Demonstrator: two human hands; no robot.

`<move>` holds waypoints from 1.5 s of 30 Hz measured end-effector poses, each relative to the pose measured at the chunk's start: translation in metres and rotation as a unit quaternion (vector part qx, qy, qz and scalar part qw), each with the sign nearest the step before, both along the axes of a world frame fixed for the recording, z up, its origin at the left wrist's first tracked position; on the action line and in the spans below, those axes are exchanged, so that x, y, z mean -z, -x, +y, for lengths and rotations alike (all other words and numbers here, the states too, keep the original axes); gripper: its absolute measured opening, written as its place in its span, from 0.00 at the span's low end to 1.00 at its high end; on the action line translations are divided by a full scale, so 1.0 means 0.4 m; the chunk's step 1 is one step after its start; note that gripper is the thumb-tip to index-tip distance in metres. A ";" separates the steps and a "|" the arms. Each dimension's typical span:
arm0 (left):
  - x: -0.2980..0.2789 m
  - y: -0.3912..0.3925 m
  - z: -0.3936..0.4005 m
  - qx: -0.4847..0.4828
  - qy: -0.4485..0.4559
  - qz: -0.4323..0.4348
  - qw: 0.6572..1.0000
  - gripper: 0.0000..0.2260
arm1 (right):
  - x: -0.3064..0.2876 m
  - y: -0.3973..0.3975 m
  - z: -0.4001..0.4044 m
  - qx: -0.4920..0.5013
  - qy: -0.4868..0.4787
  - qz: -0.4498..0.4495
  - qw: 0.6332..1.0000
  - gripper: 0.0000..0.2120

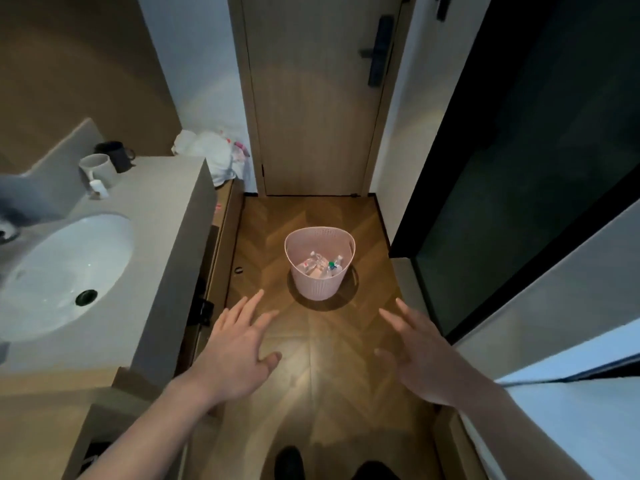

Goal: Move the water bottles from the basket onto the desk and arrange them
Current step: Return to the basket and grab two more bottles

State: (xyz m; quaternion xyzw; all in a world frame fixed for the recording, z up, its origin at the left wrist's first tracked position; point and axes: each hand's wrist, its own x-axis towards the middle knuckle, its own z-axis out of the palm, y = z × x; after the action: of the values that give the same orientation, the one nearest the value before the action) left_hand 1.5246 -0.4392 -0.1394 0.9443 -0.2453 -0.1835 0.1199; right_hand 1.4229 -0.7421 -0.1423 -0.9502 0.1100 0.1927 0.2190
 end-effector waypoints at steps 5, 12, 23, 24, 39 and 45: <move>0.002 -0.191 -0.138 0.018 -0.005 0.027 0.999 0.33 | 0.025 -0.147 -0.095 0.024 -0.019 0.006 1.000 0.36; 0.077 -0.430 -0.290 -0.015 -0.023 0.032 0.999 0.34 | 0.093 -0.430 -0.257 0.018 -0.045 0.029 0.998 0.36; 0.121 -0.703 -0.466 -0.078 -0.016 0.059 0.995 0.35 | 0.133 -0.852 -0.404 -0.077 -0.058 0.064 0.993 0.37; 0.127 -0.730 -0.469 -0.080 -0.019 0.068 0.994 0.35 | 0.137 -0.889 -0.408 -0.080 -0.056 0.067 0.993 0.37; 0.399 -1.348 -0.503 -0.019 -0.069 0.155 0.985 0.37 | 0.362 -1.430 -0.404 -0.016 -0.067 0.127 0.989 0.36; 0.603 -1.541 -0.538 0.026 -0.133 0.215 0.967 0.38 | 0.583 -1.561 -0.401 -0.025 -0.027 0.050 0.998 0.28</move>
State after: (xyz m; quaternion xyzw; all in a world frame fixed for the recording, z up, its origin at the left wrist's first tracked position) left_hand 2.1410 -0.6542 -0.3805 0.8836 -0.2113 -0.4161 0.0379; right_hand 2.0474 -0.9024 -0.3756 -0.9355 0.0919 0.2485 0.2336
